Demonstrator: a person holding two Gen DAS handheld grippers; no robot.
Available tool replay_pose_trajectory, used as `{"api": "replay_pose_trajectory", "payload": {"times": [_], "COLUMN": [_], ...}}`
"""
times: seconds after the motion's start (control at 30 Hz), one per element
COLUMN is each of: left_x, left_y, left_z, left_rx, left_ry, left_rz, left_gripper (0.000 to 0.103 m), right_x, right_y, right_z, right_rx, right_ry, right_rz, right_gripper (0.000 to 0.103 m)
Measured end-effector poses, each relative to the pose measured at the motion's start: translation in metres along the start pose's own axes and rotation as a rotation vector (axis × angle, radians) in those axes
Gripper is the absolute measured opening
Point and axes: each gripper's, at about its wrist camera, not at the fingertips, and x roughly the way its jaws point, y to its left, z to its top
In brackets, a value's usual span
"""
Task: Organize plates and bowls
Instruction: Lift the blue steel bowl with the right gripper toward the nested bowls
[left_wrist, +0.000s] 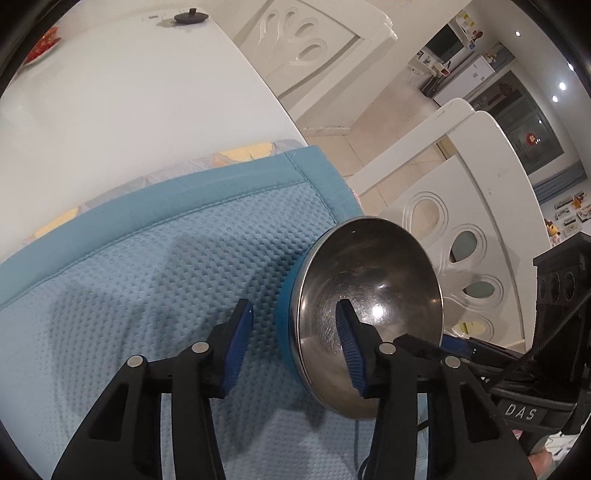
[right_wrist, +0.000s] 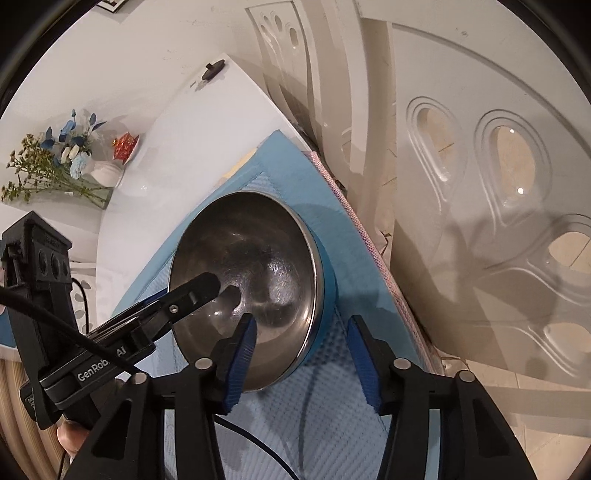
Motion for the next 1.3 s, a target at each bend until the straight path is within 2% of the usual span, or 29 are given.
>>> {"api": "replay_pose_trajectory", "payload": {"times": [0.1, 0.23, 0.33, 0.67, 0.9, 1.03, 1.3], "left_x": [0.005, 0.005, 0.002, -0.058, -0.125, -0.158, -0.205], "left_y": [0.0, 0.0, -0.002, -0.023, -0.04, -0.05, -0.063], "left_z": [-0.001, -0.005, -0.008, -0.036, -0.071, -0.102, -0.155], "left_rx": [-0.003, -0.028, -0.014, 0.038, 0.004, -0.018, -0.019], "left_ry": [0.011, -0.004, -0.018, -0.125, -0.227, -0.275, -0.332], "left_rz": [-0.01, -0.017, -0.001, 0.031, 0.026, 0.027, 0.046], "left_gripper": [0.035, 0.033, 0.03, 0.03, 0.03, 0.03, 0.03], "right_x": [0.004, 0.007, 0.006, -0.037, -0.088, -0.113, -0.136], "right_y": [0.003, 0.009, 0.013, 0.042, 0.066, 0.079, 0.097], "right_z": [-0.002, -0.002, -0.003, -0.02, -0.054, -0.084, -0.143], "right_rx": [-0.016, -0.065, -0.096, -0.206, -0.255, -0.267, -0.271], "right_ry": [-0.002, -0.023, -0.032, -0.109, -0.139, -0.144, -0.107], "right_rz": [0.007, -0.018, -0.039, -0.053, -0.022, -0.003, 0.034], "right_gripper": [0.041, 0.034, 0.034, 0.034, 0.034, 0.034, 0.034]}}
